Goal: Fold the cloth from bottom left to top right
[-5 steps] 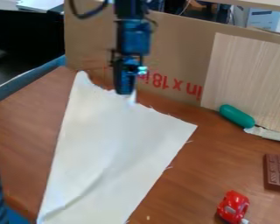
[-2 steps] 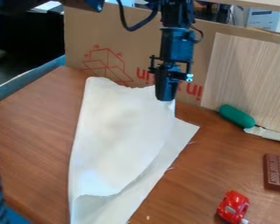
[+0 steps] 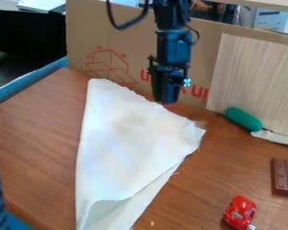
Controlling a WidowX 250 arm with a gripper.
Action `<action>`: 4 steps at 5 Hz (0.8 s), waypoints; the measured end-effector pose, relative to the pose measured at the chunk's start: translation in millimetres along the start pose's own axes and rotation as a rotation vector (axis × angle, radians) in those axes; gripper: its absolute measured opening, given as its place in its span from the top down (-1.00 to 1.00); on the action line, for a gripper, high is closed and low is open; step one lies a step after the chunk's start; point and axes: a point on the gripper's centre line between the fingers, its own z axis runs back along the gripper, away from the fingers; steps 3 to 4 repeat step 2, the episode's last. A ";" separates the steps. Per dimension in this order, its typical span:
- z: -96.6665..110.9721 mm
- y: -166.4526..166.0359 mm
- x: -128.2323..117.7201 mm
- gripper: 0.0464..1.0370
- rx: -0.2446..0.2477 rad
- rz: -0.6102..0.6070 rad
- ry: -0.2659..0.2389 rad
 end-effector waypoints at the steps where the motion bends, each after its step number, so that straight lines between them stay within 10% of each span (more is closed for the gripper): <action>1: 23.9 -21.8 -30.2 -0.40 0.063 -0.038 -0.083; 2: 48.7 -25.1 -61.6 -0.89 0.159 -0.115 -0.160; 4: 48.7 -25.1 -61.6 -0.89 0.159 -0.115 -0.160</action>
